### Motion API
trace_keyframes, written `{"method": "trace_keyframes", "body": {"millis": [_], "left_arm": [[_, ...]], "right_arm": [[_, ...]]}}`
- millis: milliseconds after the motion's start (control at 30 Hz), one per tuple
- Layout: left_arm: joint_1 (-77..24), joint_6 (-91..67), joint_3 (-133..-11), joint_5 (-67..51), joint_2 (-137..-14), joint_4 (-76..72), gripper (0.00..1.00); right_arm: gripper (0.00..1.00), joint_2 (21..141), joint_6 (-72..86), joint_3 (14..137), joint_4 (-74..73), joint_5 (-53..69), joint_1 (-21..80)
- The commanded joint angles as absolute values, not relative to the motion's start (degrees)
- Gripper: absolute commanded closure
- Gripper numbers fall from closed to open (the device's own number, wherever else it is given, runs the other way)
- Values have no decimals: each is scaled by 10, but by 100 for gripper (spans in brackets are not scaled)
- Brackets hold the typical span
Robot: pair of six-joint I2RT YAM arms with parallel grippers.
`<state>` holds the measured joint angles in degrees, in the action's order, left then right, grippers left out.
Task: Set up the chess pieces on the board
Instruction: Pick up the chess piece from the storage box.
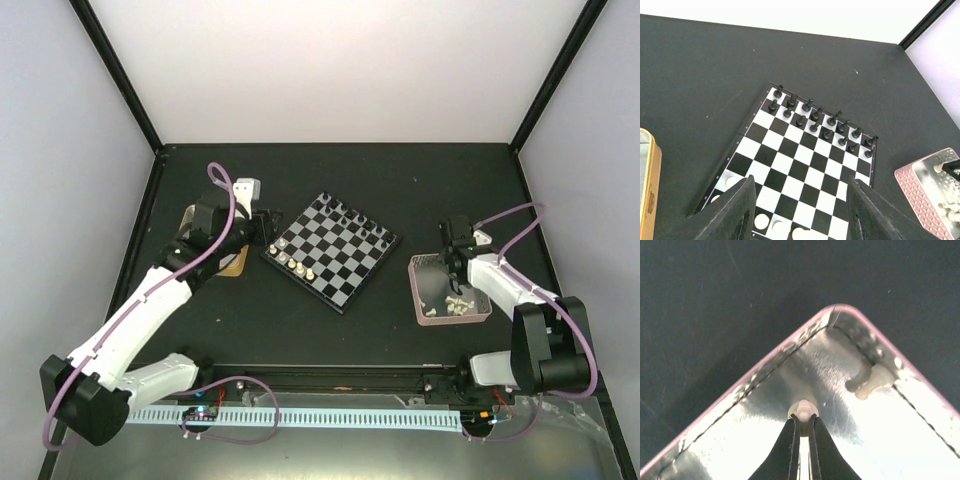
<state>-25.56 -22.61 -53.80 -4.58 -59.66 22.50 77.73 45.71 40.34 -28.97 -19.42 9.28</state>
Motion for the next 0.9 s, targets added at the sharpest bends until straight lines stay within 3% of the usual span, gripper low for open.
{"method": "trace_keyframes", "body": {"millis": [0,233,367,700,867], "left_arm": [[-251,-221,-538,-54,-604,214,48],[-251,-228,-541,-54,-610,218,48],[-251,-229,-541,-54,-611,219,48],[-250,-229,-541,-53,-612,224,48],[-250,-228,-541,-52,-610,228,48]], "right_arm": [[96,772,446,382,-296,-171,108],[66,807,431,400,-308,-194,109],[62,810,420,420,-313,-208,108],[78,837,416,423,-308,-209,109],[97,840,413,426,-305,-212,109]]}}
